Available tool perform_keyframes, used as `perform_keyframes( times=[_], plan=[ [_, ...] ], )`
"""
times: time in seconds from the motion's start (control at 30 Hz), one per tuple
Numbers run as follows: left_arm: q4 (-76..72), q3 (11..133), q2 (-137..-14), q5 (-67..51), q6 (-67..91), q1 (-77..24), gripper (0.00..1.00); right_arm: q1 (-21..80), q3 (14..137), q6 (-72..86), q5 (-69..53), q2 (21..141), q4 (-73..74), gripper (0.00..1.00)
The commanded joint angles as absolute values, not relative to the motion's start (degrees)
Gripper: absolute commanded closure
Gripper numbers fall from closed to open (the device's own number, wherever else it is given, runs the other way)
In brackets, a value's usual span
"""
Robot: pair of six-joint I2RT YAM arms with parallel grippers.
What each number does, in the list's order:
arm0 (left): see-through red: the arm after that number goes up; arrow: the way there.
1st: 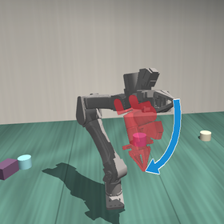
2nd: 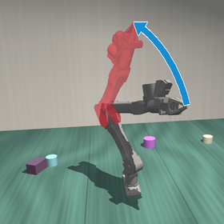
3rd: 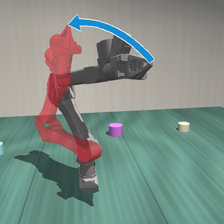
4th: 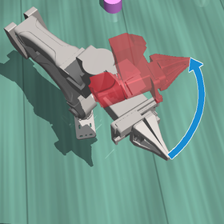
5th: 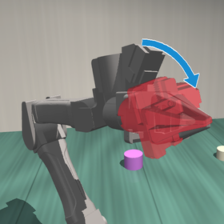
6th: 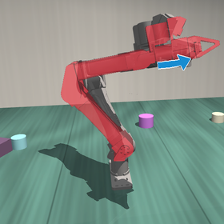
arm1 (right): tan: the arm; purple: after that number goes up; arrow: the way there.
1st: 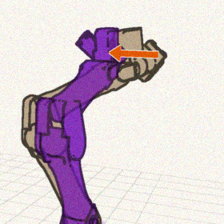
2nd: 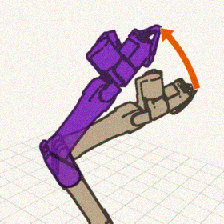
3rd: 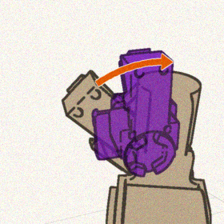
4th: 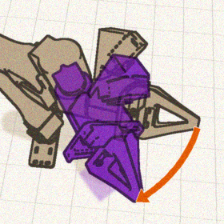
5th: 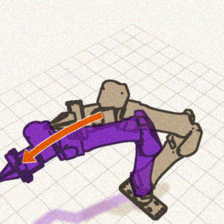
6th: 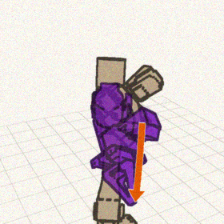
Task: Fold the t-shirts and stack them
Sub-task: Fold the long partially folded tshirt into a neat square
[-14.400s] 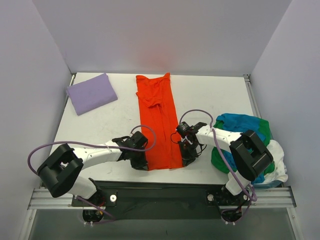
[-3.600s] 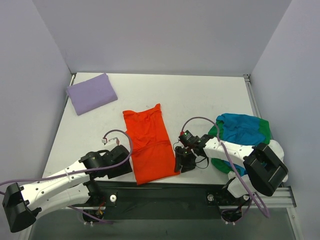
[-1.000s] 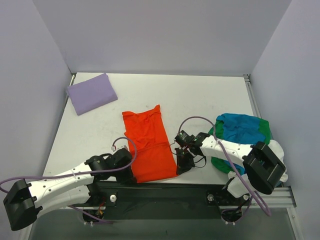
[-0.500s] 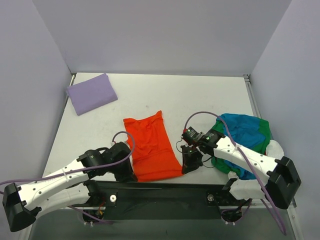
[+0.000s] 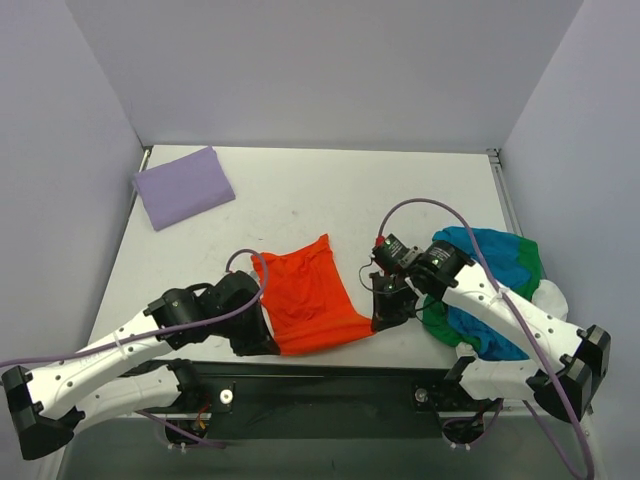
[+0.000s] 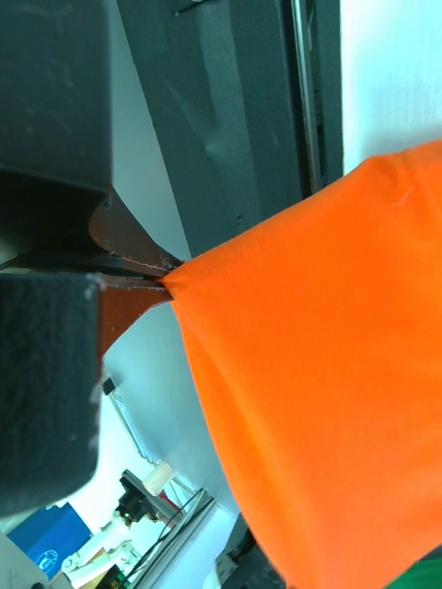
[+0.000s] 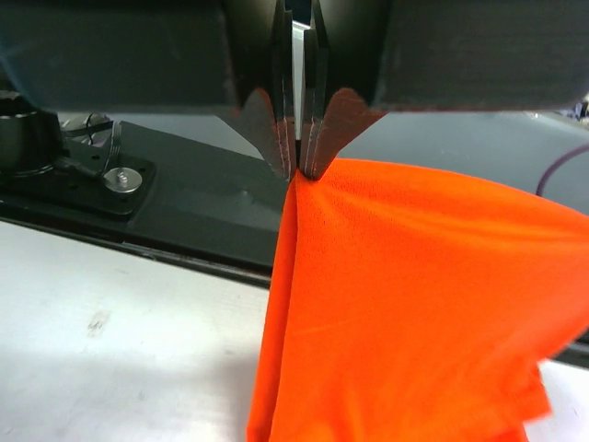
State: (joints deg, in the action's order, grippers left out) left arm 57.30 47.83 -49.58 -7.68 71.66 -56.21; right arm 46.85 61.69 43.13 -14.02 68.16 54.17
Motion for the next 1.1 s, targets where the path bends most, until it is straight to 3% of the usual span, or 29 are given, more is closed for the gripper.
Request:
perform_keyframes(
  times=[0.0,0.53,1.07],
  plan=[
    [60.47,49.65,-50.53,-6.68,69.36,-54.50,1.00,45.36,66.52,41.22,-7.39,71.45,61.26,1.00],
    [52.30,52.38,-56.95,-10.02,60.82,-42.02,1.00,36.48,82.78,33.14,-5.19,83.75,61.26,1.00],
    [45.62,52.82,-63.28,-14.41,53.88,-28.31,1.00,34.28,103.88,28.13,-4.04,100.98,61.08,1.00]
  ],
)
